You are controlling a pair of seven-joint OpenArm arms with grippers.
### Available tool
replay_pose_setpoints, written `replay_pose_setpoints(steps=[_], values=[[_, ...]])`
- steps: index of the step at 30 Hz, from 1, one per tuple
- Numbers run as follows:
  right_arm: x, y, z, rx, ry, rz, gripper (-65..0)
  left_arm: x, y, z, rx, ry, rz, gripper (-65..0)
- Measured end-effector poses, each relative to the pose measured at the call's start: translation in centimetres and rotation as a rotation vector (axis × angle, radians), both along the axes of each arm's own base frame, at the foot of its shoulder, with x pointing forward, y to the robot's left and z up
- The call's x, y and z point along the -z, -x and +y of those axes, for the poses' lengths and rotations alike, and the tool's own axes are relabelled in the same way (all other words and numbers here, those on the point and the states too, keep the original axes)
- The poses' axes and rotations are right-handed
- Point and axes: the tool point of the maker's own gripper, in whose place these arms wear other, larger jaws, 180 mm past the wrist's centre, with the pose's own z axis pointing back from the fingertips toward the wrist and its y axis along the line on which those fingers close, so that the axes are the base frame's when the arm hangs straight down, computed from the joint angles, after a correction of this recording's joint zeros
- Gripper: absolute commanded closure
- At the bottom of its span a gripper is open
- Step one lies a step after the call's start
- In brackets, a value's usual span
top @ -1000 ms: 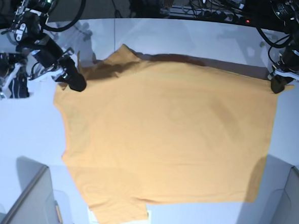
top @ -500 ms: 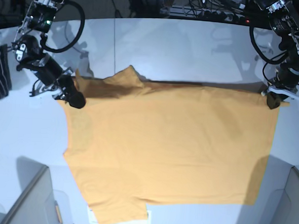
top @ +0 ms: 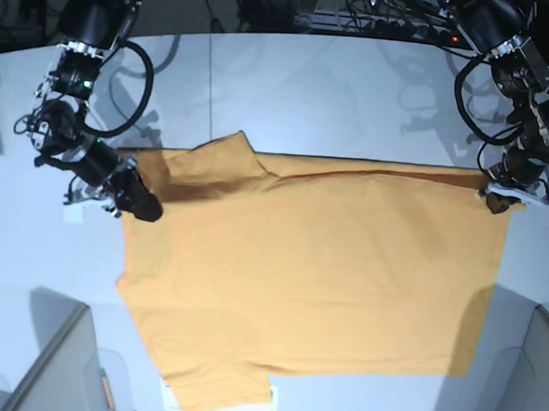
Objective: Fold the T-shirt properly
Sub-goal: 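Pull the shirt by its shoulders toward the robot base with both grippers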
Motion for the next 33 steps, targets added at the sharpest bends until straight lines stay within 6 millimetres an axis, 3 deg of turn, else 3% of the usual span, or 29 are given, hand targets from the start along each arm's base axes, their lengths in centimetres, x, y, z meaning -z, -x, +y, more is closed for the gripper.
replay_pose_setpoints(steps=[8,11,18,27,33], values=[[1.0,-1.8,-0.7,-0.007,0.092,0.034,0.0,-0.1,-1.4,-0.1,-0.004,0.025,-0.018,0.0],[0.8,-2.2,-0.6,-0.004,0.092,0.027,0.0,0.7,-2.2,-0.7,0.031,0.032,0.006,0.0],[2.8,-2.1,-0.9,0.009,0.070,0.092,0.0,2.5,-3.0,-1.1,0.030,0.086,0.041,0.0],[2.1,-3.5,-1.1,0.029,0.069,0.067,0.0,1.4,-4.4,-0.6,0.031,0.081,0.012,0.0],[1.1,-4.6,-0.9,0.030,0.061,0.041,0.0,1.2,-4.2,0.1,0.027,0.064,0.017,0.0]])
